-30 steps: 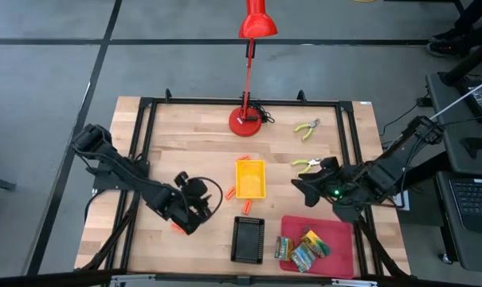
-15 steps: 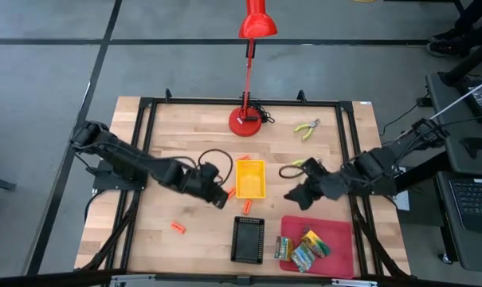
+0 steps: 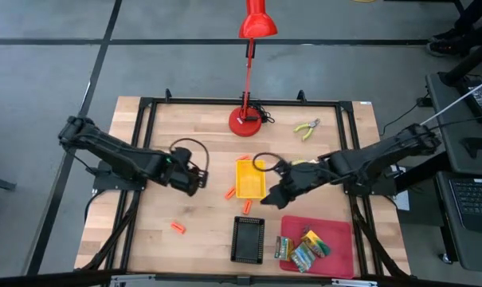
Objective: Pick & Place School Supplies
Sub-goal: Put the orange eraser into the yellow bin
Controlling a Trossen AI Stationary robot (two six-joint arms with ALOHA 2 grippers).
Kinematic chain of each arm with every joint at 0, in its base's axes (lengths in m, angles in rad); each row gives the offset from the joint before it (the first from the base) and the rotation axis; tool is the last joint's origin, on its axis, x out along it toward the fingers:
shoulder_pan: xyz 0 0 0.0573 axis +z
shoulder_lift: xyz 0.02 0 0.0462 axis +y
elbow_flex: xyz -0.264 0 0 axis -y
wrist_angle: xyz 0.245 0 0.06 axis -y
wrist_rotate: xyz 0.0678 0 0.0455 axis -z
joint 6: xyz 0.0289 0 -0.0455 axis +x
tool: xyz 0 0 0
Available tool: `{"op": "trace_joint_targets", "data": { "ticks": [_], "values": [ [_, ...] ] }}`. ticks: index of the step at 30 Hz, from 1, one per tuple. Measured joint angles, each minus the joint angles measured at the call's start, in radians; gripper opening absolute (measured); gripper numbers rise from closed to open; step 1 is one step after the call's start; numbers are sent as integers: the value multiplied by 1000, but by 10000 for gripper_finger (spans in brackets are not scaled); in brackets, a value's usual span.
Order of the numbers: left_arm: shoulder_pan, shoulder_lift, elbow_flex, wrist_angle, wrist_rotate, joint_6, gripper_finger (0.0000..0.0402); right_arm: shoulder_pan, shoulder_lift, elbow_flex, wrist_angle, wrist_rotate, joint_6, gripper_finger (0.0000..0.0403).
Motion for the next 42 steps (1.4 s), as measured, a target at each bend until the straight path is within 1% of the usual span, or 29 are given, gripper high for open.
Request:
{"op": "trace_joint_targets", "data": {
  "ticks": [3,6,8,10,12,15,20,23,26,31,36,42],
  "values": [
    [-29,-61,0,-100,-37,-66,168,-18,81,-1,26,-83,49,190],
    [-67,-112,0,-164,-81,-135,168,-35,147,-1,47,-163,102,190],
    [-91,-137,0,-190,-108,-152,168,-42,177,-1,89,-179,122,190],
    [-111,-149,0,-227,-120,-171,168,-47,202,12,115,-158,146,190],
    [-126,-156,0,-248,-123,-171,168,-54,229,47,91,-118,154,190],
    [-151,-156,0,-275,-129,-170,168,-64,290,129,-2,-81,169,190],
    [-187,-156,0,-276,-208,-163,168,-67,425,287,-217,-12,159,190],
    [-206,-156,0,-282,-244,-162,168,-64,499,359,-275,19,164,190],
    [-220,-156,0,-298,-249,-162,168,-53,559,414,-326,36,219,190],
    [-246,-158,0,-316,-267,-162,168,-28,612,435,-370,40,365,190],
    [-261,-173,-1,-317,-303,-130,168,-5,620,436,-368,108,508,190],
    [-262,-209,-1,-318,-330,-66,168,5,620,436,-367,149,591,190]
  ]
}}
